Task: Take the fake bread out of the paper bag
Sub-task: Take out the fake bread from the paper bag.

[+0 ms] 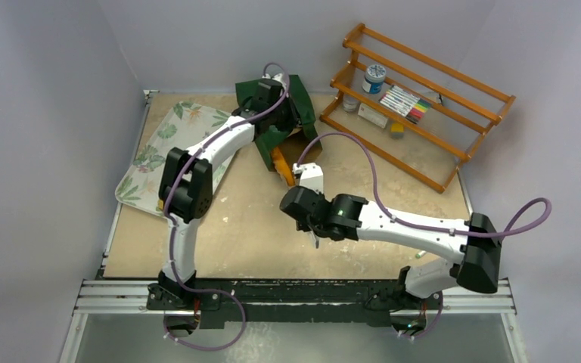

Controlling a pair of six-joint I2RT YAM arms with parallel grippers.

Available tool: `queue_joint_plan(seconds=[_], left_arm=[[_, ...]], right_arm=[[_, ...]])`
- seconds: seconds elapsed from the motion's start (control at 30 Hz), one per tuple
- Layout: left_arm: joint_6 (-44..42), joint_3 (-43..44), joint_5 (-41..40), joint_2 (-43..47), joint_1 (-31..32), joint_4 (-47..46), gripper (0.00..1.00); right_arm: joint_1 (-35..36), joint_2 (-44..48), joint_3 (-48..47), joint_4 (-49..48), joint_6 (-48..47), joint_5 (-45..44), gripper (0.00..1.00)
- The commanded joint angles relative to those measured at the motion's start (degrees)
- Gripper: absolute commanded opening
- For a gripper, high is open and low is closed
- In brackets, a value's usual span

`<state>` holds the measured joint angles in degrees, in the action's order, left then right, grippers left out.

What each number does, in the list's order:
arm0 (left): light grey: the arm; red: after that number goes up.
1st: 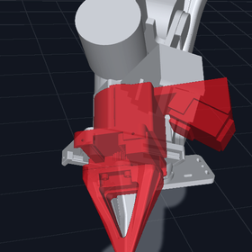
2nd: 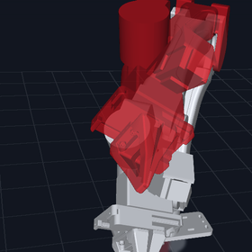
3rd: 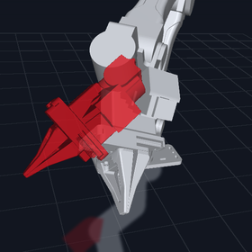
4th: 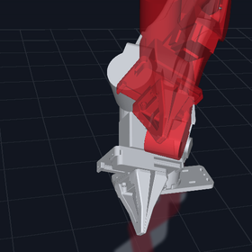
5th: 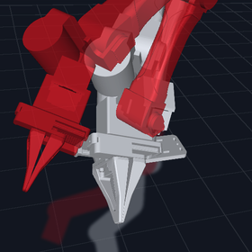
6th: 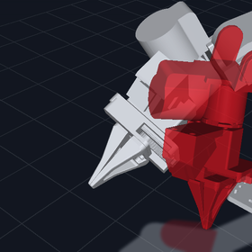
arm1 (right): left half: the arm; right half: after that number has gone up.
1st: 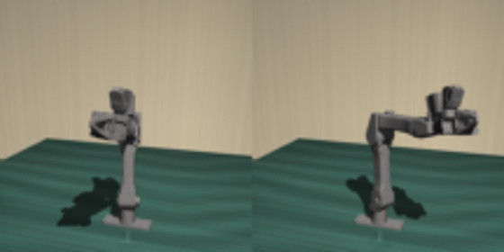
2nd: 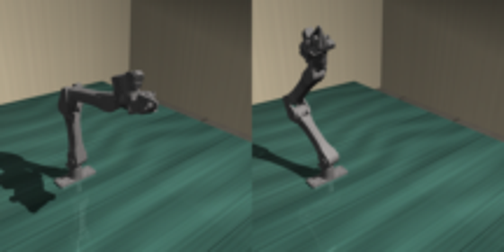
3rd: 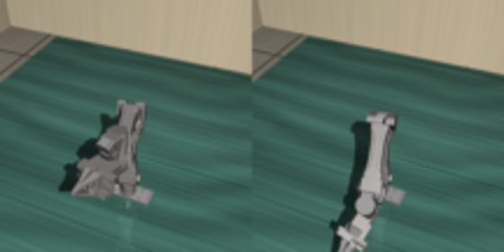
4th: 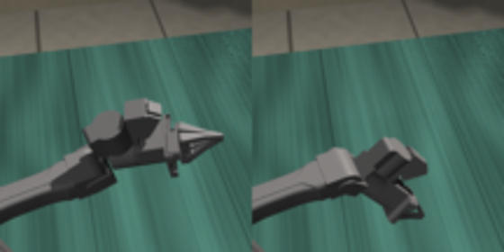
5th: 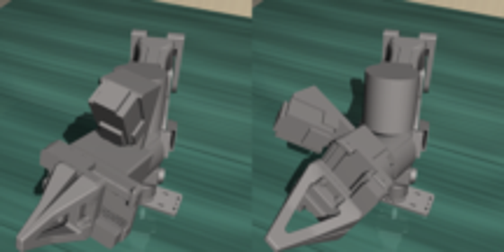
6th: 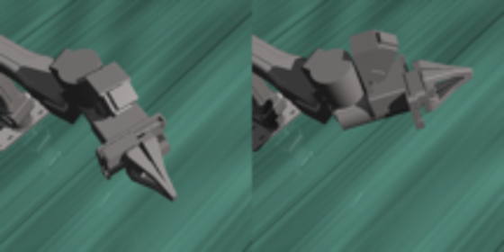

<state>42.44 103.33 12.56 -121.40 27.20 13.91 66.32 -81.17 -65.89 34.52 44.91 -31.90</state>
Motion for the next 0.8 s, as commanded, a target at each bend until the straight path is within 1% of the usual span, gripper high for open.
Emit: queue_joint_plan(seconds=[0.0, 0.2, 0.4, 0.6, 0.77], left_arm=[[-2.4, 4.2, -5.6, -1.3, -0.7, -0.4, 0.00], [-3.3, 5.9, -7.0, -2.7, -0.7, 1.3, 0.00], [-4.6, 8.8, -8.8, -4.2, -0.7, 4.2, 0.00], [-5.8, 11.1, -10.4, -5.7, -0.9, 7.0, 0.00], [-6.1, 12.7, -11.3, -7.0, -1.2, 8.2, 0.00]], right_arm=[[3.2, 5.2, -0.3, 4.6, 8.4, -5.3, 0.00], [9.5, 8.3, 0.4, 11.7, 16.7, -6.6, 0.00], [17.2, 10.4, 0.3, 20.4, 26.0, -8.7, 0.00], [25.1, 11.3, -1.9, 29.8, 35.7, -10.5, 0.00], [30.8, 12.3, -2.7, 30.7, 38.4, -10.0, 0.00]])
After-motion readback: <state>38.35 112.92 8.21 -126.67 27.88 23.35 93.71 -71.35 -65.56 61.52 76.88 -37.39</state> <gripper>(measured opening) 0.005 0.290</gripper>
